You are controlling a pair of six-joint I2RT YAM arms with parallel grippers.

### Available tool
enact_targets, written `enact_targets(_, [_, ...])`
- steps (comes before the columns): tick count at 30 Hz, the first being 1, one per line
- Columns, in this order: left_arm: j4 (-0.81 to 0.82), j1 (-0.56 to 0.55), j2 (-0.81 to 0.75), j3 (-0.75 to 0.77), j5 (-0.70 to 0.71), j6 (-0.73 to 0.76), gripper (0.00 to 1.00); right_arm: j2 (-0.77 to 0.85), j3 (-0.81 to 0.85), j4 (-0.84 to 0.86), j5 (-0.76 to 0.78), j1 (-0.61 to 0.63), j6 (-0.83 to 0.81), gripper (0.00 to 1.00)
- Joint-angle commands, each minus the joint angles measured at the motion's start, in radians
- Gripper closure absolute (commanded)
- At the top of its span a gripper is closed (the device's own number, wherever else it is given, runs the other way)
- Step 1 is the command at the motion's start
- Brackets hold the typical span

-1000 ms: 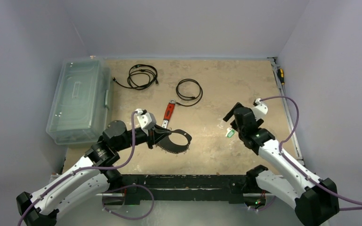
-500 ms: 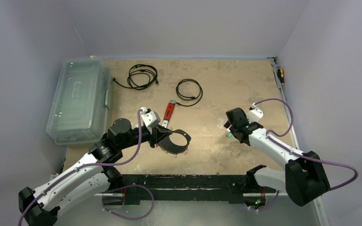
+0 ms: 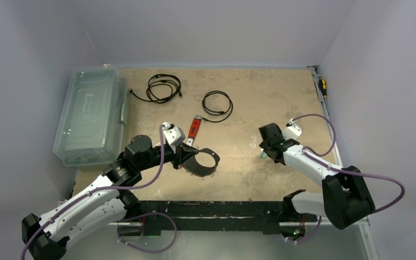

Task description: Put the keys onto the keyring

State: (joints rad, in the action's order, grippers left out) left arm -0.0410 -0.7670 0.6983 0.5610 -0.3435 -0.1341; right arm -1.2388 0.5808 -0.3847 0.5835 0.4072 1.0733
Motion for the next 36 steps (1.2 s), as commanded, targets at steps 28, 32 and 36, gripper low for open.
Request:
enact_targets(28, [0.043, -0.001, 0.005, 0.045, 0.012, 0.015, 1.00, -0.131, 0.024, 0.078, 0.026, -0.019, 0.053, 0.84])
enact_targets(32, [0.043, -0.001, 0.010, 0.047, 0.009, 0.014, 1.00, -0.122, 0.018, 0.092, 0.019, -0.018, 0.040, 0.97])
enact_targets(36, [0.043, 0.000, 0.009, 0.046, 0.010, 0.015, 1.00, -0.101, 0.002, 0.150, -0.005, -0.019, -0.034, 1.00])
